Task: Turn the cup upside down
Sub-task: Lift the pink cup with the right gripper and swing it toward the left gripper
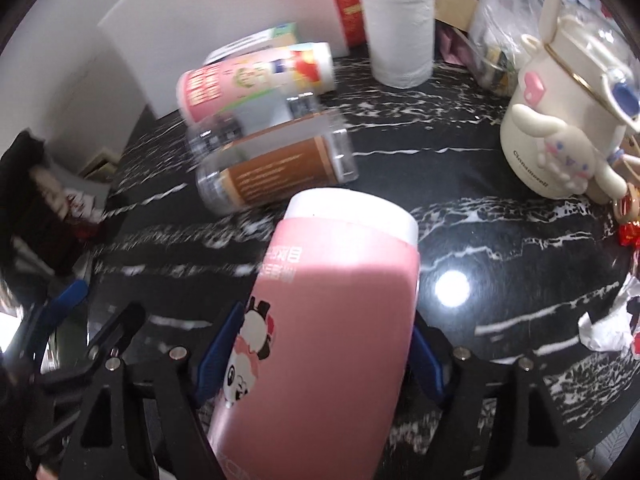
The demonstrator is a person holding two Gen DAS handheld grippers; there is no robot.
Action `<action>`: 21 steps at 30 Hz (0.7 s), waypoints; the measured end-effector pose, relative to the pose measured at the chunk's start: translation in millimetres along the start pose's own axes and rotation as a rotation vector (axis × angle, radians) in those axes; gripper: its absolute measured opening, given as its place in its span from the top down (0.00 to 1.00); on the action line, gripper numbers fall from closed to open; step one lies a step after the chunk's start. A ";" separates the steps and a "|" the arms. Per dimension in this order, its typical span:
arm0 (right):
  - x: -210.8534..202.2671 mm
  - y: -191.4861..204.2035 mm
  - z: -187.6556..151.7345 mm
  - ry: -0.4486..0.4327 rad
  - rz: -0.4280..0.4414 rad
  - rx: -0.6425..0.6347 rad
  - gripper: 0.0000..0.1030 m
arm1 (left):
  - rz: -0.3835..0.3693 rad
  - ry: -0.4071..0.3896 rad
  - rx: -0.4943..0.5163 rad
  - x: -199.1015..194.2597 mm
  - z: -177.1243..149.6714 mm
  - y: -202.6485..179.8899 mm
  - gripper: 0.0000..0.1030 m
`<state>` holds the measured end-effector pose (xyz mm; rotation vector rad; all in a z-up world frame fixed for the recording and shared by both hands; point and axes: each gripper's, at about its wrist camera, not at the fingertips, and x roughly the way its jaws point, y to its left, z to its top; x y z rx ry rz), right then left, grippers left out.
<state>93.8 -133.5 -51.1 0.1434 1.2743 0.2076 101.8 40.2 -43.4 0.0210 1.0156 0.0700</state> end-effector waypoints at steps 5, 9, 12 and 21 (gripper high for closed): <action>-9.8 13.8 -18.1 0.030 0.047 -0.059 0.25 | 0.016 -0.014 -0.020 -20.1 -17.4 10.8 0.12; -7.0 30.3 -33.0 0.051 0.077 -0.098 0.25 | 0.035 -0.011 -0.040 -31.3 -34.9 23.5 0.12; -1.9 39.8 -43.7 0.066 0.104 -0.118 0.25 | 0.051 -0.008 -0.066 -38.3 -48.1 35.5 0.12; 22.4 61.0 -63.0 0.111 0.141 -0.150 0.25 | 0.089 0.015 -0.123 -45.1 -76.8 65.2 0.12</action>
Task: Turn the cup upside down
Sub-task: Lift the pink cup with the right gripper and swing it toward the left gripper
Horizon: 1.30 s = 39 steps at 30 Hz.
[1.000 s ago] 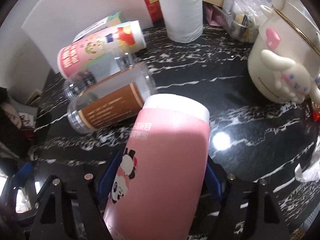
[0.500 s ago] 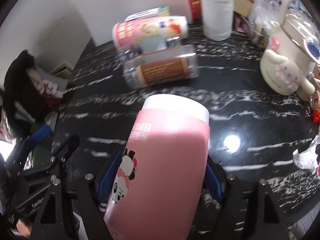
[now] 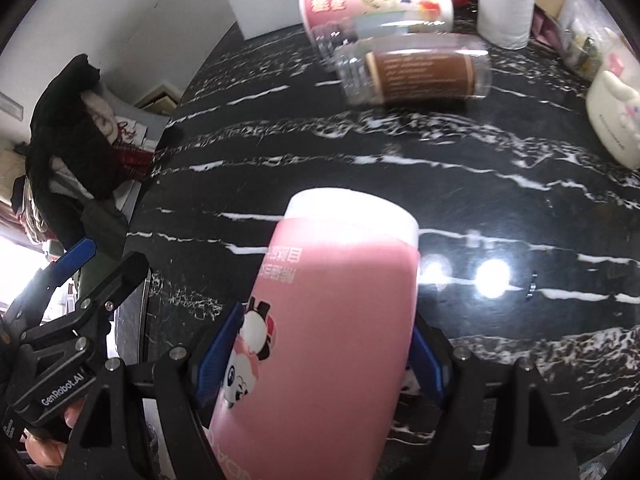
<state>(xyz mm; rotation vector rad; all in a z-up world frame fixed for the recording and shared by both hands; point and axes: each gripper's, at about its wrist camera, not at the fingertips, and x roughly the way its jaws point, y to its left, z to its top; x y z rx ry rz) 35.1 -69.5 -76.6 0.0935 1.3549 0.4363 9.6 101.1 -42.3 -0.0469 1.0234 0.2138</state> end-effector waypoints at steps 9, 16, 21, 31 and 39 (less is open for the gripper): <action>18.2 12.5 6.5 0.003 -0.013 -0.026 0.24 | 0.016 0.017 -0.020 2.1 -6.0 7.2 0.12; 29.6 14.9 11.0 0.023 -0.044 -0.028 0.24 | 0.011 0.031 -0.023 6.7 -4.6 6.3 0.12; 39.2 15.9 12.1 0.040 -0.055 -0.033 0.24 | 0.010 0.034 -0.019 7.5 -5.4 5.5 0.12; 38.5 18.4 15.7 0.039 -0.061 -0.049 0.24 | 0.015 0.030 -0.019 3.7 -6.0 6.5 0.12; 25.2 18.0 22.5 -0.004 -0.042 -0.043 0.24 | 0.017 0.025 -0.021 -1.0 -6.1 7.1 0.12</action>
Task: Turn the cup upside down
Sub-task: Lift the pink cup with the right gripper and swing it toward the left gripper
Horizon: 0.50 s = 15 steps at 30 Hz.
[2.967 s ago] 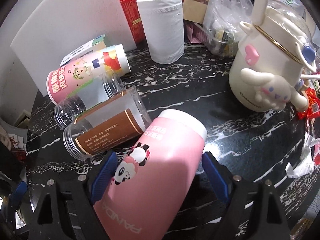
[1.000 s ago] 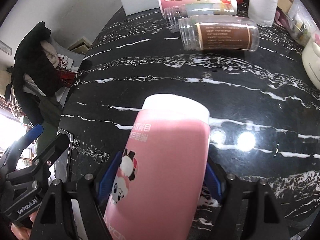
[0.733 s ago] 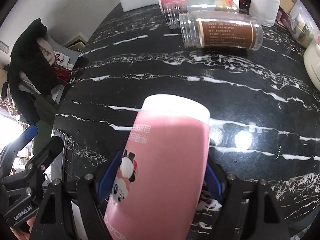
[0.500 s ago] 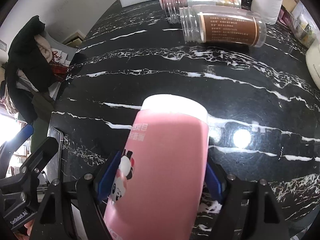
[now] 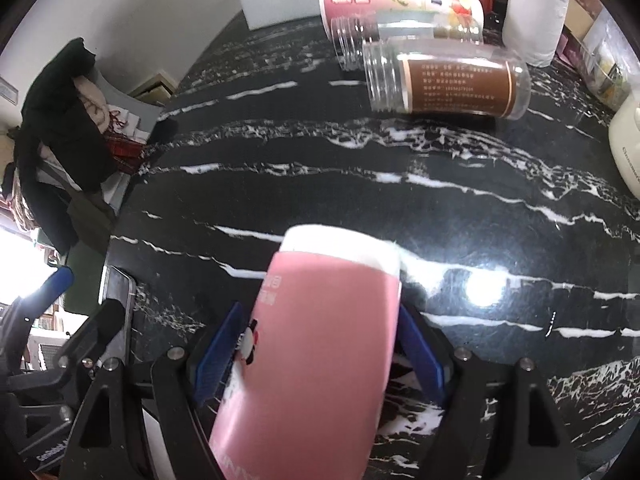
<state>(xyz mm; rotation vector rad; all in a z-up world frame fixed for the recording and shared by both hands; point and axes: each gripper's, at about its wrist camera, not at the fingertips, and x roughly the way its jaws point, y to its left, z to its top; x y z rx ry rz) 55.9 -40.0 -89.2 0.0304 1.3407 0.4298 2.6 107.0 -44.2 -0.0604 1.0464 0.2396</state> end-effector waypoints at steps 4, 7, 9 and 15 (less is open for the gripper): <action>-20.1 0.1 -1.1 -0.048 0.012 -0.003 0.24 | -0.007 -0.012 0.002 -8.5 2.0 -0.9 0.12; -40.1 1.5 -3.6 -0.089 0.009 -0.016 0.24 | -0.015 -0.022 0.011 -15.2 4.9 -5.2 0.12; -53.8 1.8 -6.6 -0.112 0.006 -0.030 0.24 | -0.028 -0.027 0.021 -19.3 7.6 -9.3 0.12; -92.3 -7.5 -26.7 -0.173 -0.015 -0.049 0.23 | -0.095 -0.015 0.054 -25.6 12.1 -29.0 0.12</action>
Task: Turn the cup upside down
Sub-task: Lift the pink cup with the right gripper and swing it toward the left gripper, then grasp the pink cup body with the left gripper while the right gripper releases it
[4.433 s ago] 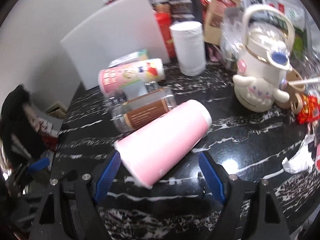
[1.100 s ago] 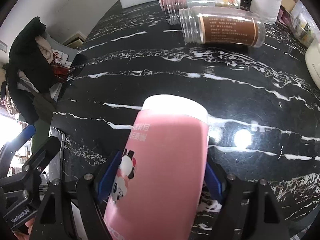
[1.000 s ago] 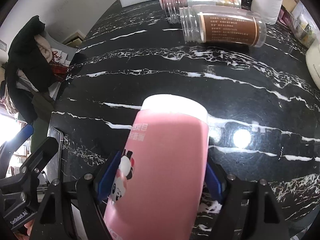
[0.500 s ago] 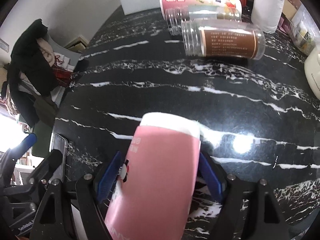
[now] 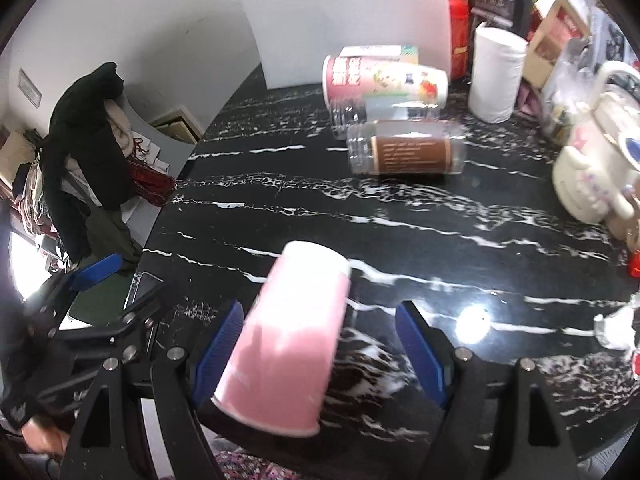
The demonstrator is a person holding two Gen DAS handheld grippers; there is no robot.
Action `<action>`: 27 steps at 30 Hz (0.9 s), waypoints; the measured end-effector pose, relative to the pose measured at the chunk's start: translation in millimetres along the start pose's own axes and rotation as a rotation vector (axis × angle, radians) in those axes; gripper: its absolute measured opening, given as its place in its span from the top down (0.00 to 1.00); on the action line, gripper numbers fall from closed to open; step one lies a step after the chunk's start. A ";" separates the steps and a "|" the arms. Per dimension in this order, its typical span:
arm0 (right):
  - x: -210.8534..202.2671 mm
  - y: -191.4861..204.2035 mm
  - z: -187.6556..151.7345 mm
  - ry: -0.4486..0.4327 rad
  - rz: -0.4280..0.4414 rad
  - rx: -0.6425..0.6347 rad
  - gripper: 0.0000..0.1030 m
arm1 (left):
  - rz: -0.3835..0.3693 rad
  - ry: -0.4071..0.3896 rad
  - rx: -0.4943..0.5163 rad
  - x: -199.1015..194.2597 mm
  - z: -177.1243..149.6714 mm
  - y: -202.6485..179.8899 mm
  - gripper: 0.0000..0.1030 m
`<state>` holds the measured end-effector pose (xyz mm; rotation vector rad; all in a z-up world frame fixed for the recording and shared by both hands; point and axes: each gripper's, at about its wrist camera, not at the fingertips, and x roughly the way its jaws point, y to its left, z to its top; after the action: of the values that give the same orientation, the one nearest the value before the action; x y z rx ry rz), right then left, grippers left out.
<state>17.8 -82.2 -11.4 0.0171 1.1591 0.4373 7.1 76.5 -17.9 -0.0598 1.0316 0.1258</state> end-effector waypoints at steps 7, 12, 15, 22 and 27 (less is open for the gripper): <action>-28.3 -26.4 -27.9 -0.032 -0.049 0.026 0.23 | -0.077 0.051 0.055 9.1 2.8 -35.3 0.12; -36.3 -50.6 -51.5 -0.030 -0.068 0.070 0.23 | -0.113 0.080 0.090 16.0 5.5 -55.4 0.12; -35.0 -63.7 -63.0 -0.028 -0.071 0.099 0.23 | -0.117 0.102 0.114 23.1 6.2 -65.7 0.12; -25.7 -78.7 -78.6 -0.009 -0.060 0.137 0.23 | -0.166 0.163 0.133 41.0 8.0 -83.0 0.12; -19.0 -87.4 -84.6 -0.002 -0.049 0.171 0.23 | -0.188 0.199 0.150 52.7 10.2 -97.1 0.12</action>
<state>-35.0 -186.4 -49.9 0.1373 1.1893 0.2945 55.4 -14.6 -58.8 -0.0330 1.2254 -0.1309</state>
